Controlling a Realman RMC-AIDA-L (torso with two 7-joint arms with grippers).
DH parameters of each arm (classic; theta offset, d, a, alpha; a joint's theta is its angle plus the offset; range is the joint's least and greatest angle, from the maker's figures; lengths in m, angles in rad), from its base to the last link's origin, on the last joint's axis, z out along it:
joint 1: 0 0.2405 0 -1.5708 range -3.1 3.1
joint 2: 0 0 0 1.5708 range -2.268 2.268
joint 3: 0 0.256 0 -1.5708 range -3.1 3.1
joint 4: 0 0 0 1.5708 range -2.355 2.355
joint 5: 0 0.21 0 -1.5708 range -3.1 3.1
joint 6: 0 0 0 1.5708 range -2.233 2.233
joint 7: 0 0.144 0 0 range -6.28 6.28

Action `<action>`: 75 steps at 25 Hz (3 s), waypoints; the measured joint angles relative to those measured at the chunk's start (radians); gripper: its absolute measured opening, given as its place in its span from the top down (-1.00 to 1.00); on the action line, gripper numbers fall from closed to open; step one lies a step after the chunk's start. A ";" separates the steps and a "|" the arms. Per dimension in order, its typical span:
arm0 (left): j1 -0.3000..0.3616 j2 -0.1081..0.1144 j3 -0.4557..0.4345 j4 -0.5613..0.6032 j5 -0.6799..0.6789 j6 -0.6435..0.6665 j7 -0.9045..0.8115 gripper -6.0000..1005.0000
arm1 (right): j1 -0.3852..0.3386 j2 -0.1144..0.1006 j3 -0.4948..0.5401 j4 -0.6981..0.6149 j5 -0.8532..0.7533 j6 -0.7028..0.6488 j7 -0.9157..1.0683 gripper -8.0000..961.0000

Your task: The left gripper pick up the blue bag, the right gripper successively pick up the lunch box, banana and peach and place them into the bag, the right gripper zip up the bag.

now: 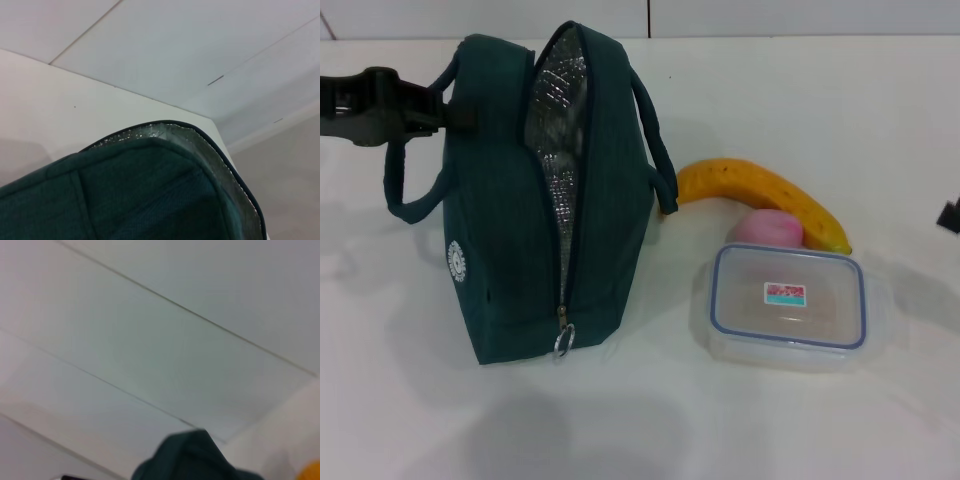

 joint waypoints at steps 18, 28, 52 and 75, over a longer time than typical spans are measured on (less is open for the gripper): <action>-0.007 -0.001 0.006 0.003 -0.007 0.001 -0.003 0.92 | 0.013 -0.017 -0.004 0.045 -0.225 0.152 0.168 -0.81; -0.011 -0.003 0.003 0.006 -0.007 0.002 -0.004 0.92 | 0.069 0.038 -0.006 0.044 -0.268 0.203 0.170 -0.76; -0.008 -0.002 0.006 0.008 -0.007 0.001 -0.001 0.92 | 0.087 0.047 -0.017 0.031 -0.294 0.223 0.163 0.14; -0.011 -0.002 0.005 0.008 -0.007 0.001 0.003 0.92 | 0.088 0.051 -0.005 0.041 -0.273 0.108 0.171 0.53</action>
